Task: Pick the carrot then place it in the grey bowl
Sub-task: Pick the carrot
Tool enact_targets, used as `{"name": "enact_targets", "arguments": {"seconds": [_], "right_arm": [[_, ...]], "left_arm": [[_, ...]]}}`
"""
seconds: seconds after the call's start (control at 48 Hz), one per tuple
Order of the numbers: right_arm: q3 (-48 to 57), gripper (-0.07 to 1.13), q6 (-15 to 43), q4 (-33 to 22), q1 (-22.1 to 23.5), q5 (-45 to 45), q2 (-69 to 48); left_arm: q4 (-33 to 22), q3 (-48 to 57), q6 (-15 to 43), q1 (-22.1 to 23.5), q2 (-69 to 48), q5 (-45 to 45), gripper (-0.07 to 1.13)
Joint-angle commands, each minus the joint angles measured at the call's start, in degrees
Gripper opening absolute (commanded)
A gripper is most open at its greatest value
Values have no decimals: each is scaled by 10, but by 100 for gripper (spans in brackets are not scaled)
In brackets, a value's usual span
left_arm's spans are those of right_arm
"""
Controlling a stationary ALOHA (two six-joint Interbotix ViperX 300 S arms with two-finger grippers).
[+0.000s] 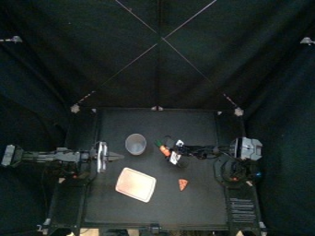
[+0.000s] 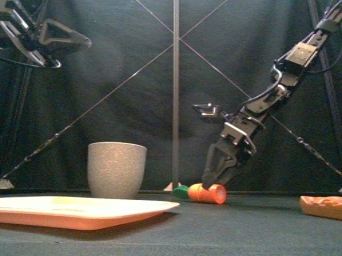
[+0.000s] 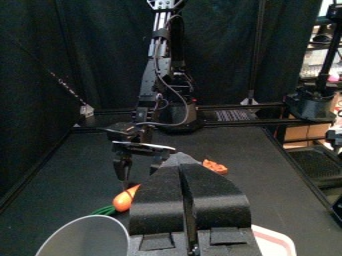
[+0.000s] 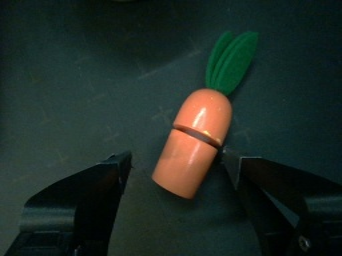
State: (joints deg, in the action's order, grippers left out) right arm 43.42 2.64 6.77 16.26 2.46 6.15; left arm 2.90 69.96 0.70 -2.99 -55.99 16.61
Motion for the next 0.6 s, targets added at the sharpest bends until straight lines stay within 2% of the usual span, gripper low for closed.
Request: {"name": "enact_targets", "arguments": {"seconds": [0.021, 0.25, 0.354, 0.5, 0.604], "right_arm": [[-15, 103, 1, 1, 3, -2, -2], [-26, 103, 1, 3, 3, -2, 14], [-33, 98, 1, 1, 3, -2, 19], [-40, 79, 1, 1, 3, -2, 25], [-41, 55, 0, 0, 4, -2, 26]], "left_arm": [[1, -8, 1, 1, 1, 3, -3], [2, -8, 1, 1, 1, 3, -3], [2, -8, 1, 1, 1, 3, -3], [2, -8, 1, 0, 1, 3, -3], [2, -7, 1, 0, 1, 3, -3]]}}
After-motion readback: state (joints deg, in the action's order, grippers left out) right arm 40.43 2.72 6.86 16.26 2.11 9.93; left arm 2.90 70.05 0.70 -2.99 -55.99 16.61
